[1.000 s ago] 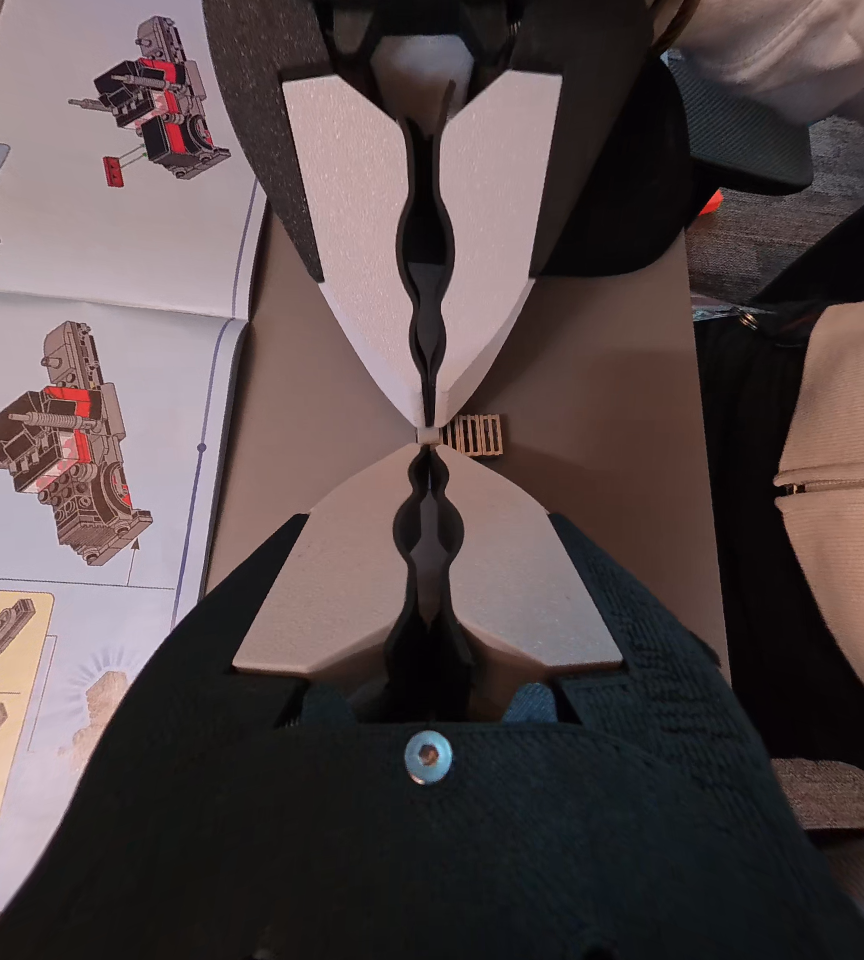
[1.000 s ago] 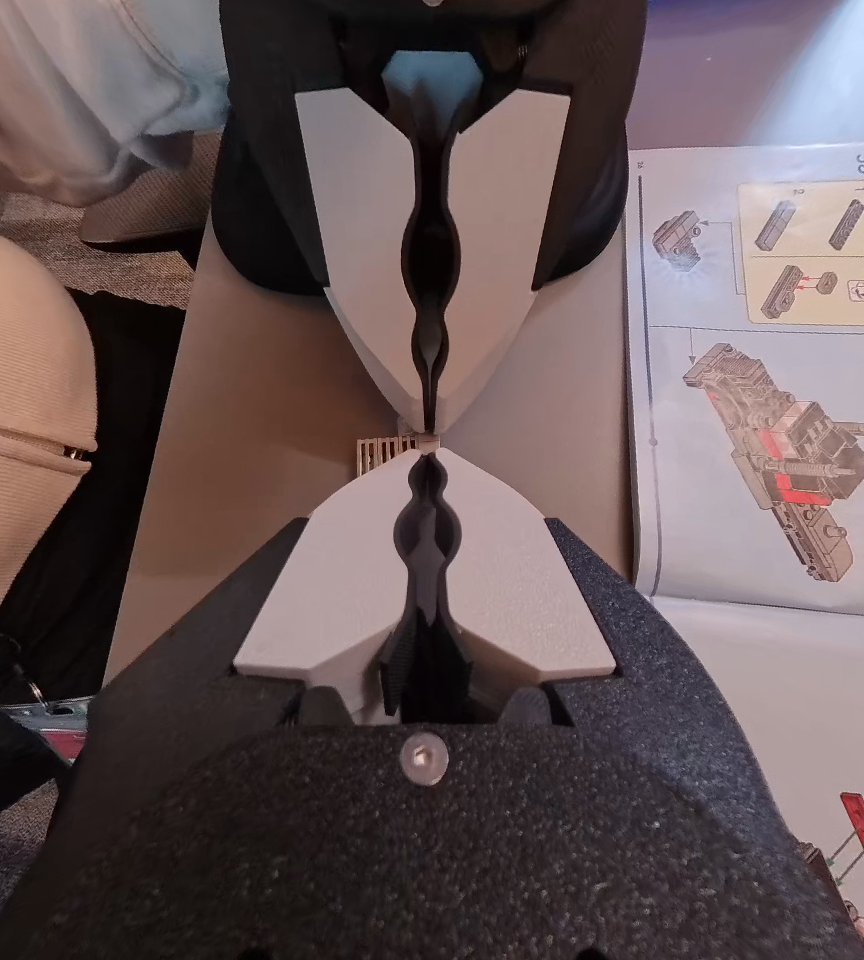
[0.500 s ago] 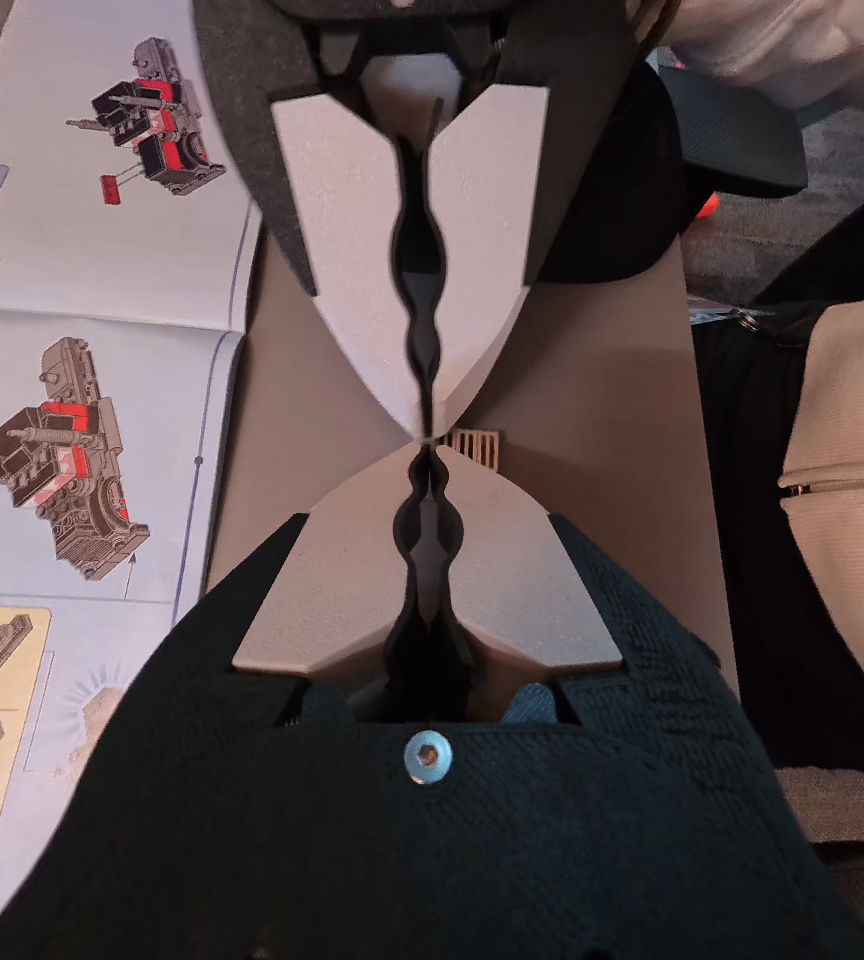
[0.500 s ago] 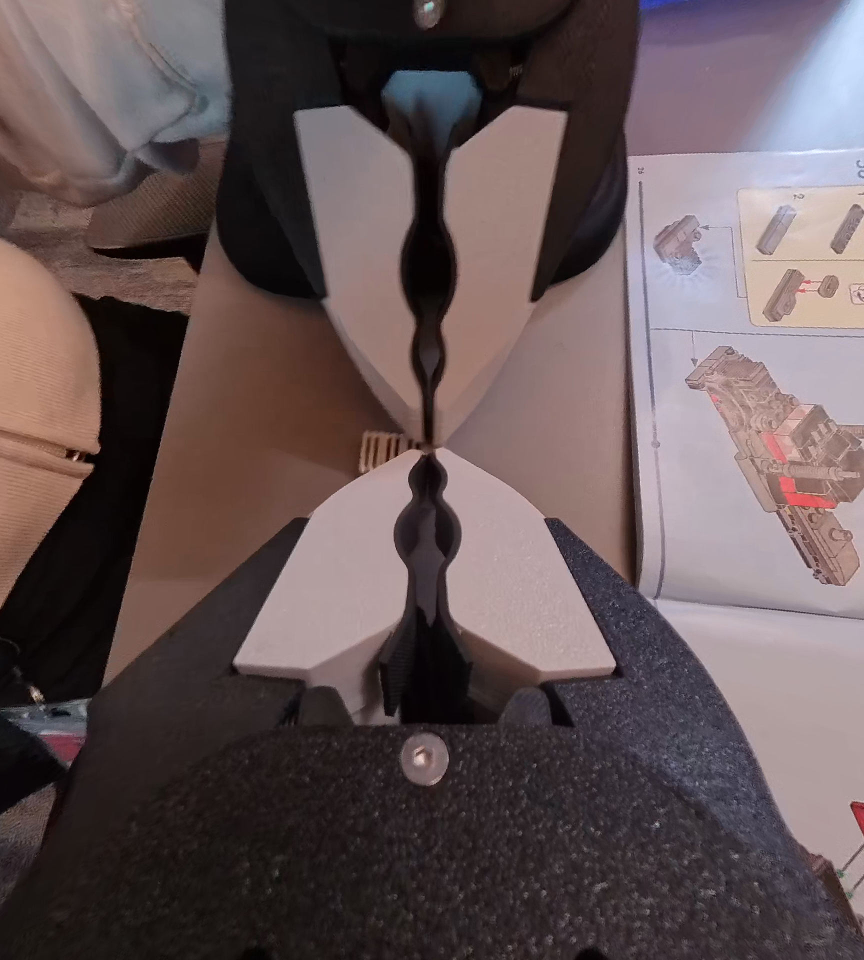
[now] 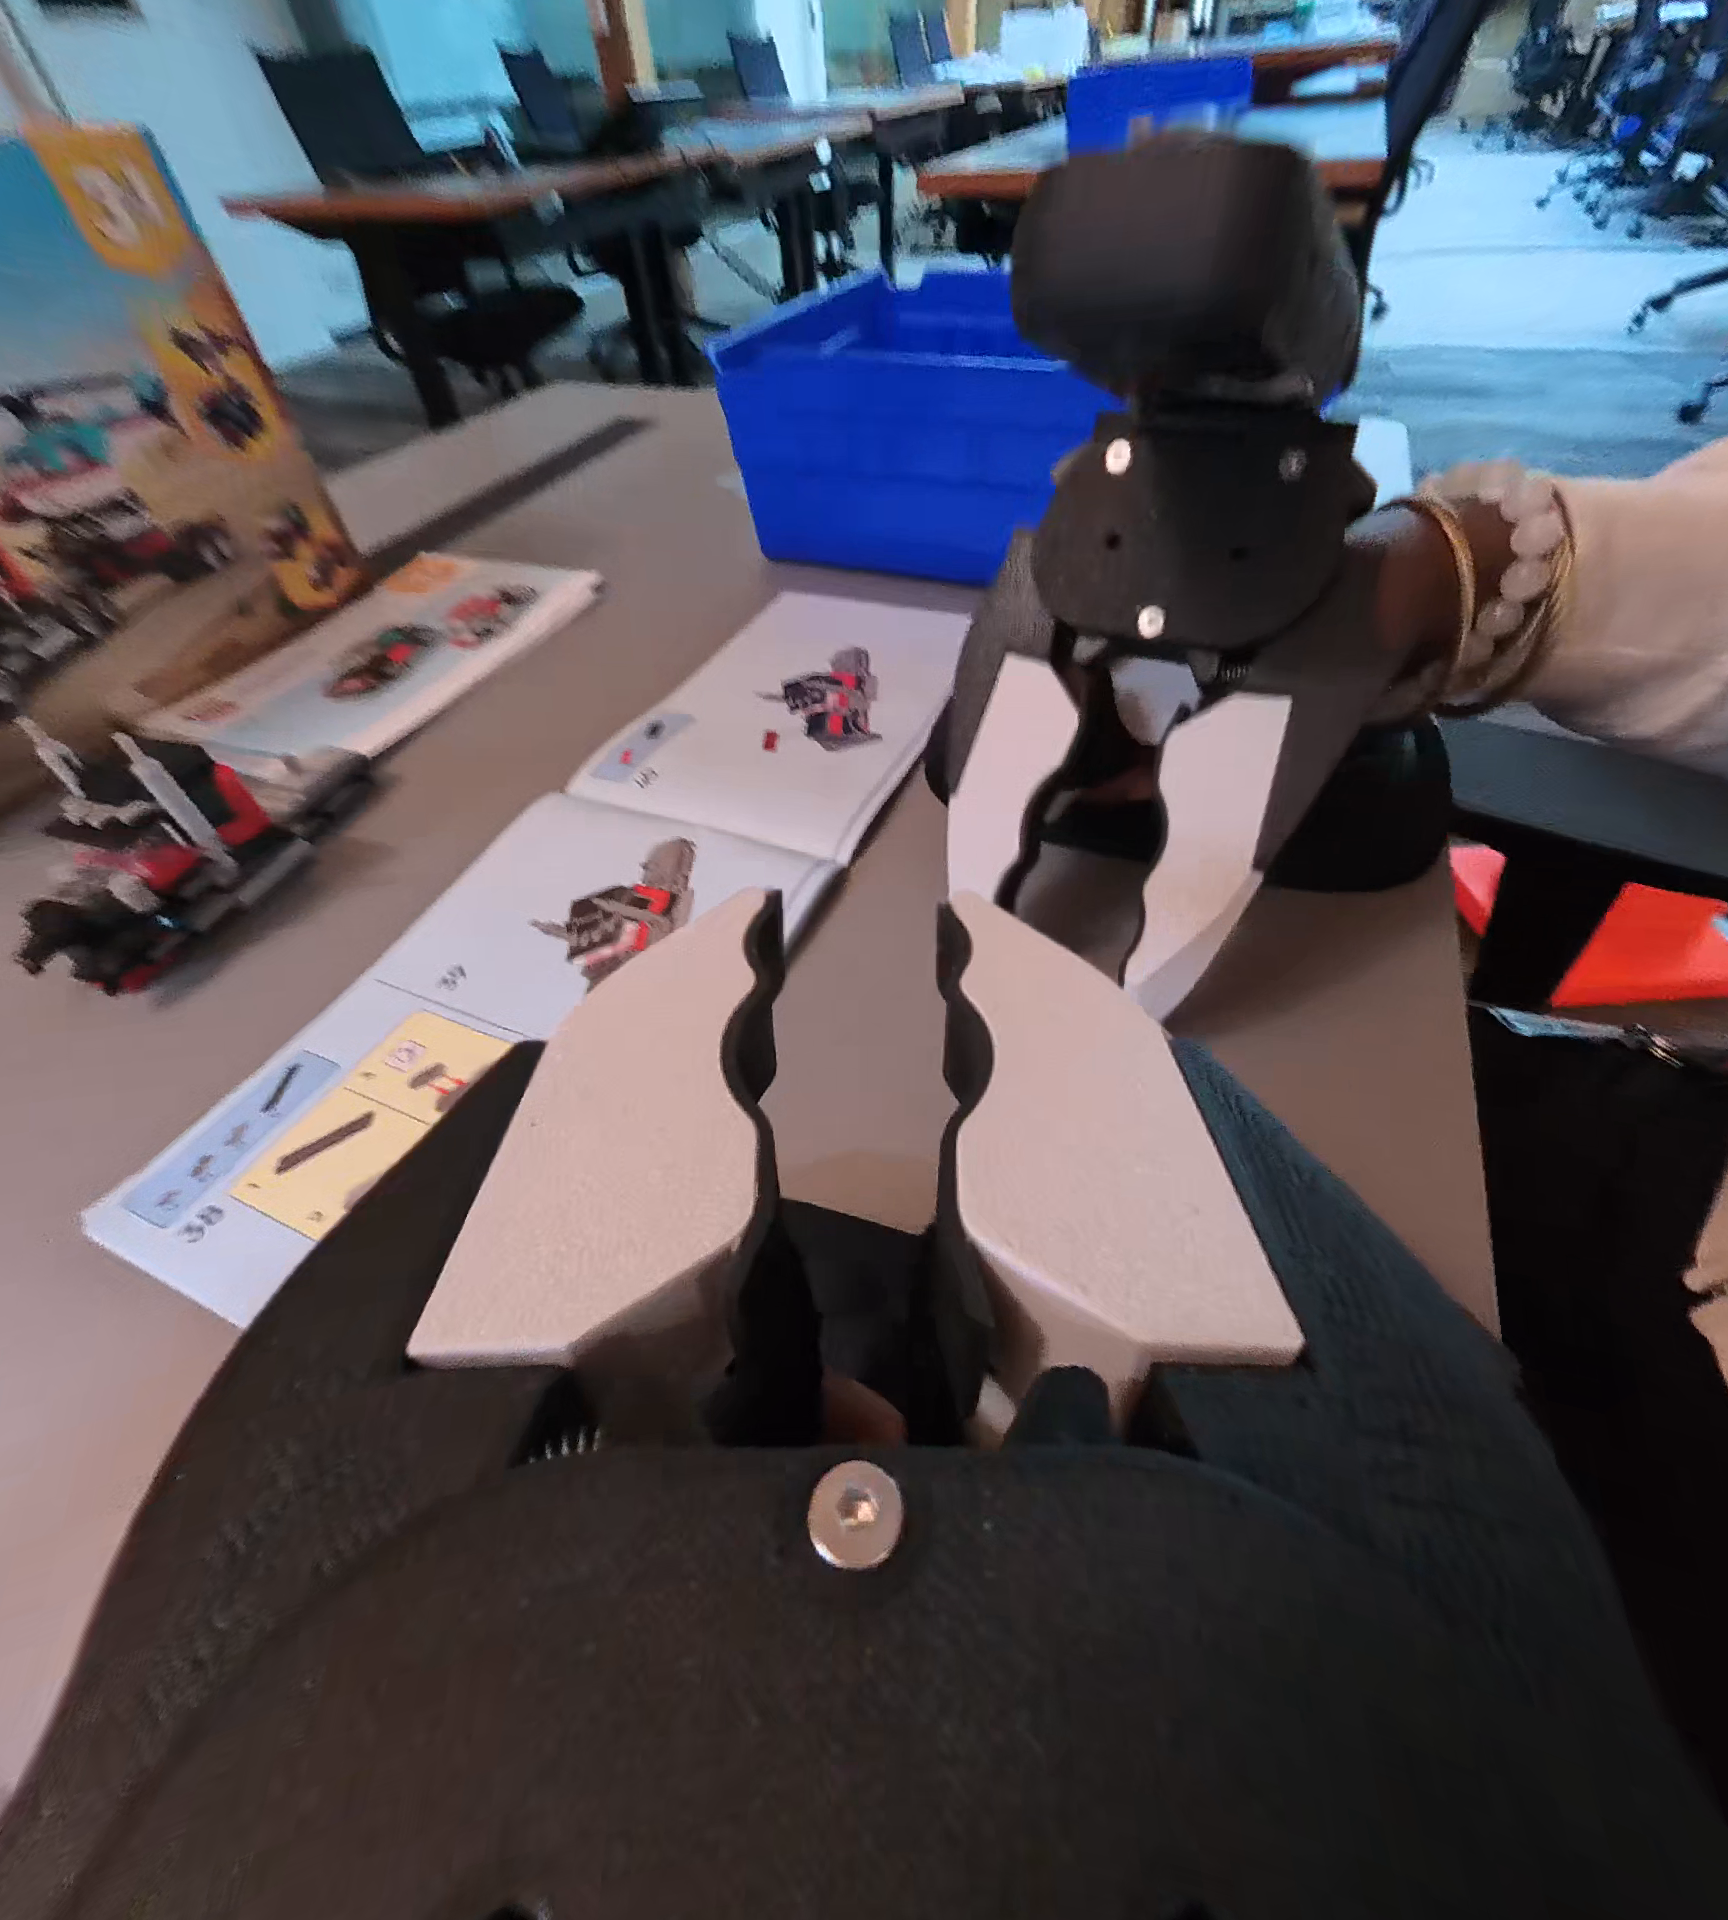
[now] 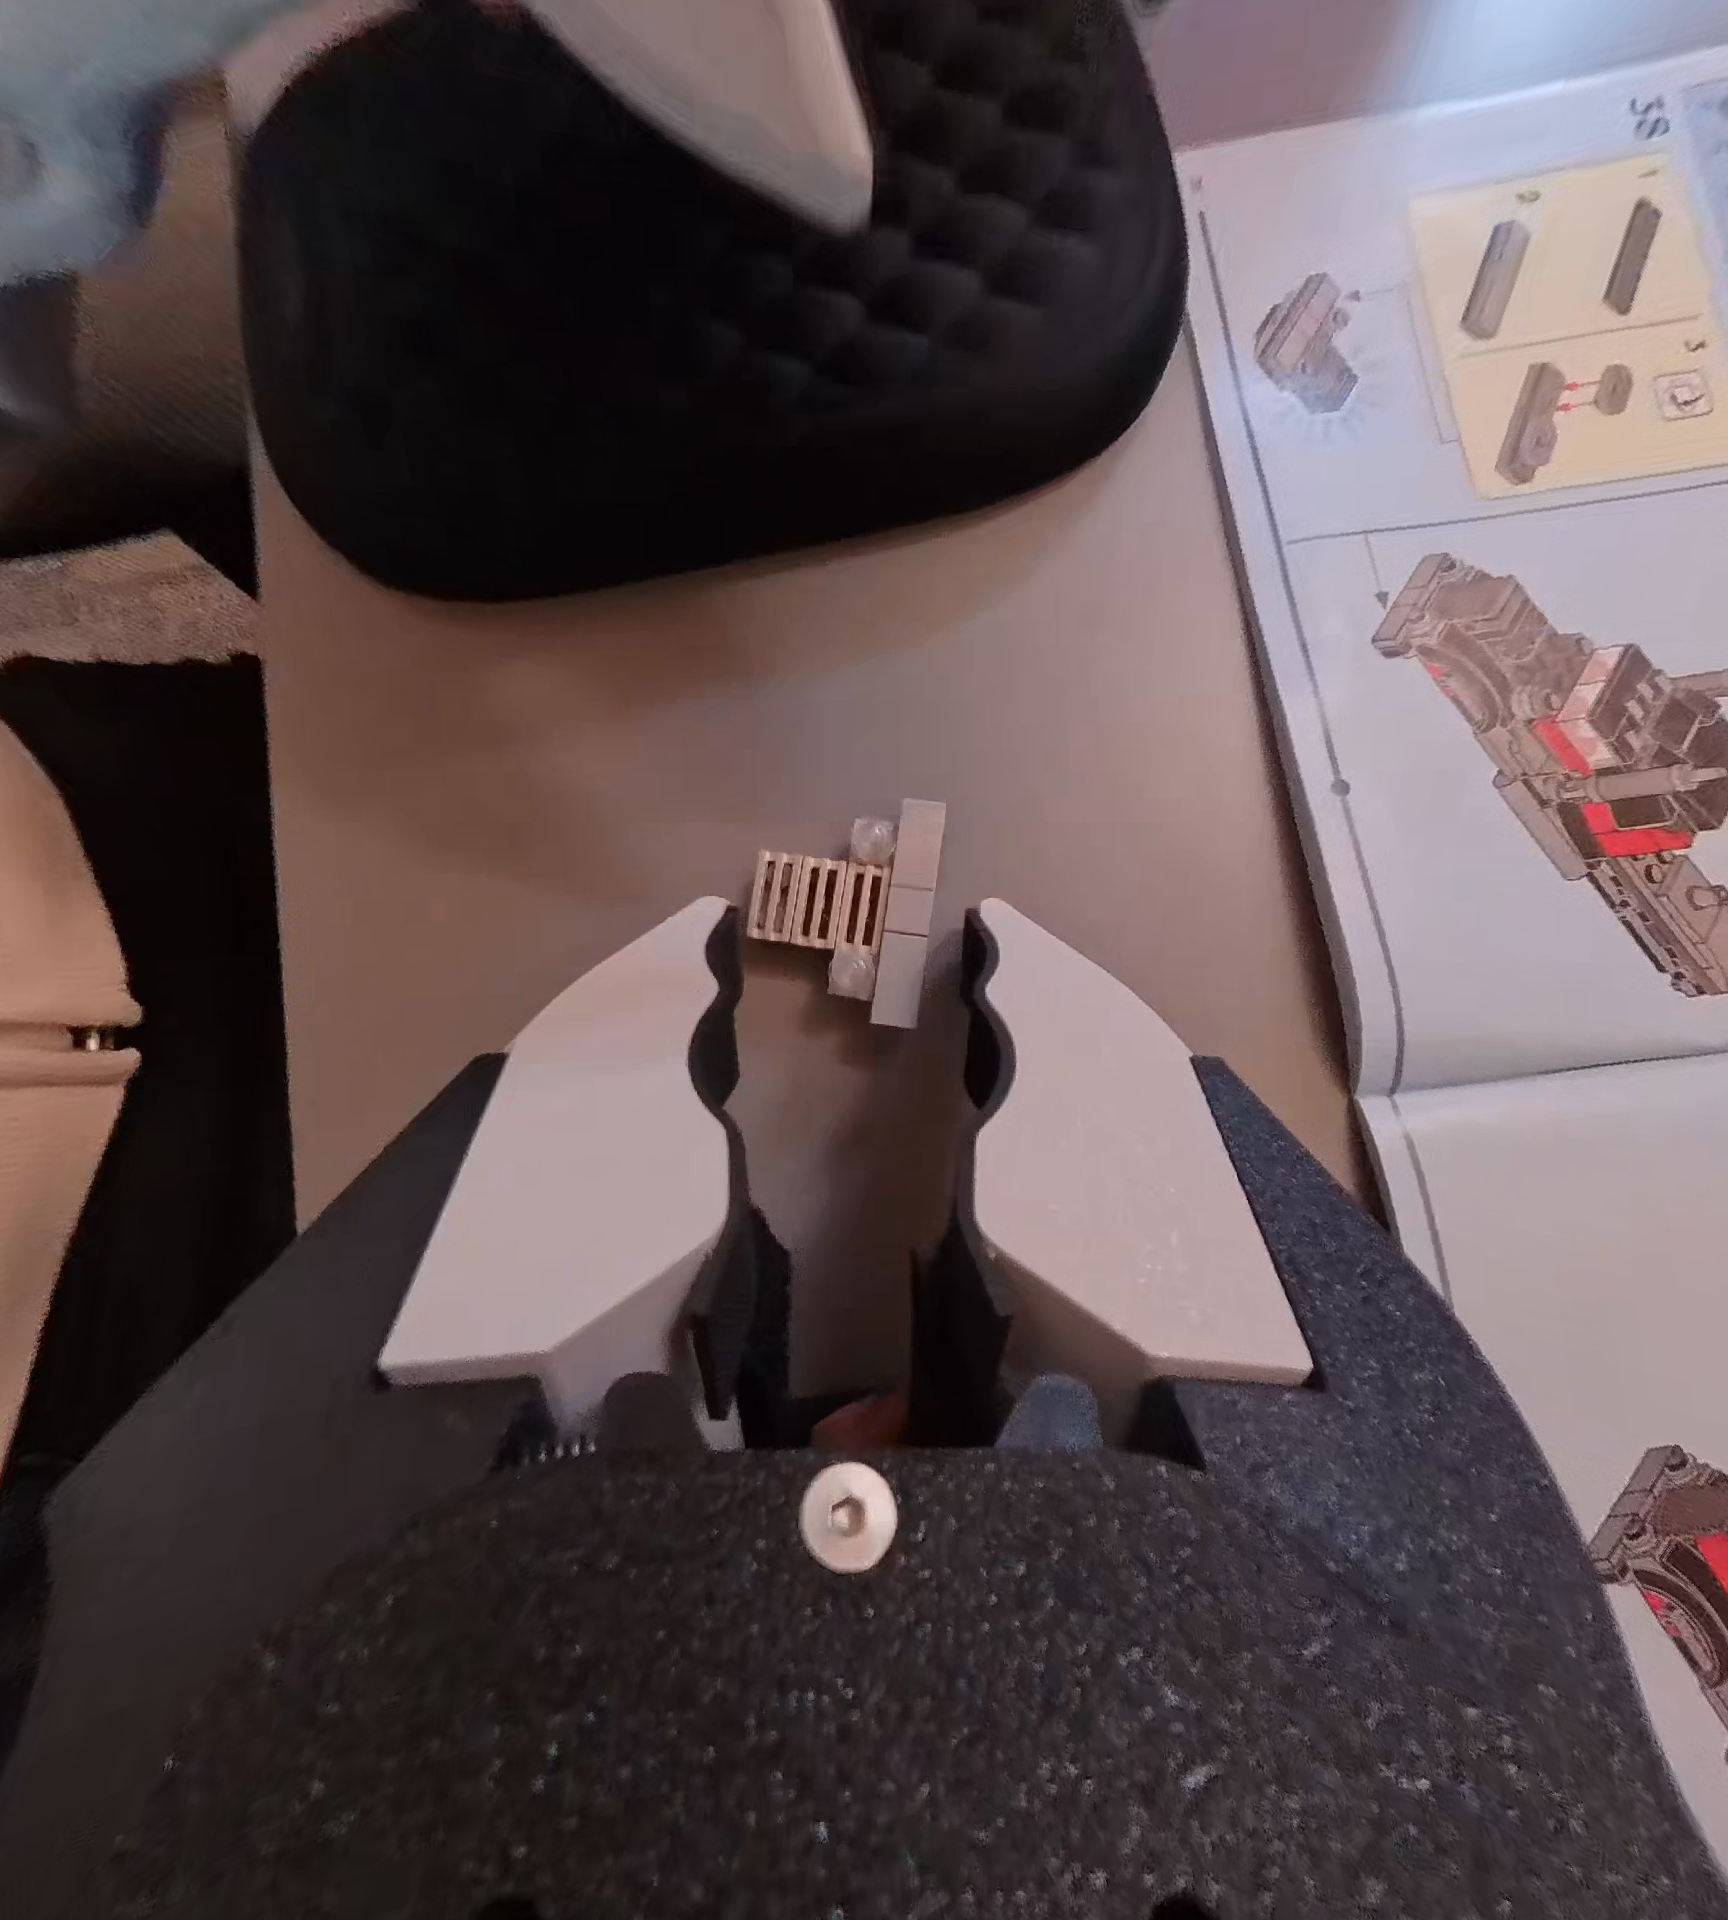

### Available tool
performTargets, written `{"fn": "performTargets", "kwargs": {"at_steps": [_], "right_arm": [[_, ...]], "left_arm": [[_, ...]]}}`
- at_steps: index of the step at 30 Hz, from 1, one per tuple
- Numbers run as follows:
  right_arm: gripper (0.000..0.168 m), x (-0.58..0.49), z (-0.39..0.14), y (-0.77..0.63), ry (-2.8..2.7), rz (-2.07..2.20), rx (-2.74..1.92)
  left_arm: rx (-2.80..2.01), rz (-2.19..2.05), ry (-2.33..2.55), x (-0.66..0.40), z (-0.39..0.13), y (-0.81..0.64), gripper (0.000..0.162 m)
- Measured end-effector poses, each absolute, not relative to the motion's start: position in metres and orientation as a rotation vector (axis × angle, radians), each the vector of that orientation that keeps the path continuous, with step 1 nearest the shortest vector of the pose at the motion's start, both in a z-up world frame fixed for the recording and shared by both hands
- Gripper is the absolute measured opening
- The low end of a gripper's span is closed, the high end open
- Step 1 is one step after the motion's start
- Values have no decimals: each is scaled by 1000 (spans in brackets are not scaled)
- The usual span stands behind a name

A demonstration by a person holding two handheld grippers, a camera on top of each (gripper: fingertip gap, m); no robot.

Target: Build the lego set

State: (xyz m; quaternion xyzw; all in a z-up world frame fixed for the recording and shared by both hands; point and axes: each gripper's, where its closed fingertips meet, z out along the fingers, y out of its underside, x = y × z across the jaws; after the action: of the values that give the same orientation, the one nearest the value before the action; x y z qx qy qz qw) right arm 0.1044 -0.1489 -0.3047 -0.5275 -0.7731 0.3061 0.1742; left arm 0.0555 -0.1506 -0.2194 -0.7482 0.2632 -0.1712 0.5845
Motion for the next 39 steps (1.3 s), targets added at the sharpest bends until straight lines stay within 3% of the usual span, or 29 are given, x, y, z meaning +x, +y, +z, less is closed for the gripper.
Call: {"fn": "performTargets", "kwargs": {"at_steps": [5, 10, 14, 22, 24, 27, 31, 34, 39], "right_arm": [[35, 103, -303, -153, -2218, 986, -1527], [35, 113, -185, -176, -1758, 2424, -1582], [35, 126, -147, -177, -1667, 2835, -1471], [35, 136, -141, -190, -1789, 2871, -1459], [35, 133, -143, -189, -1781, 2859, -1505], [34, 131, -145, -187, -1792, 2829, -1564], [46, 119, -124, -168, -1623, 2754, -1391], [56, 107, -113, -145, -1526, 2314, -1171], [45, 107, -99, -153, -1460, 1657, -812]], "left_arm": [[-1633, -384, 623, 57, -208, -158, 43], [-1452, -331, 996, 85, -205, -185, 46], [-1278, -159, 1118, 106, -175, -178, 42], [-1354, -771, 963, 132, -147, -182, 37], [-1378, -827, 960, 136, -150, -183, 34], [-1405, -774, 961, 136, -158, -179, 15], [-1356, -884, 713, 123, -140, -170, 14], [-1184, -1136, 360, 97, -109, -166, 14], [-1055, -1340, 160, 88, -90, -168, 14]]}}
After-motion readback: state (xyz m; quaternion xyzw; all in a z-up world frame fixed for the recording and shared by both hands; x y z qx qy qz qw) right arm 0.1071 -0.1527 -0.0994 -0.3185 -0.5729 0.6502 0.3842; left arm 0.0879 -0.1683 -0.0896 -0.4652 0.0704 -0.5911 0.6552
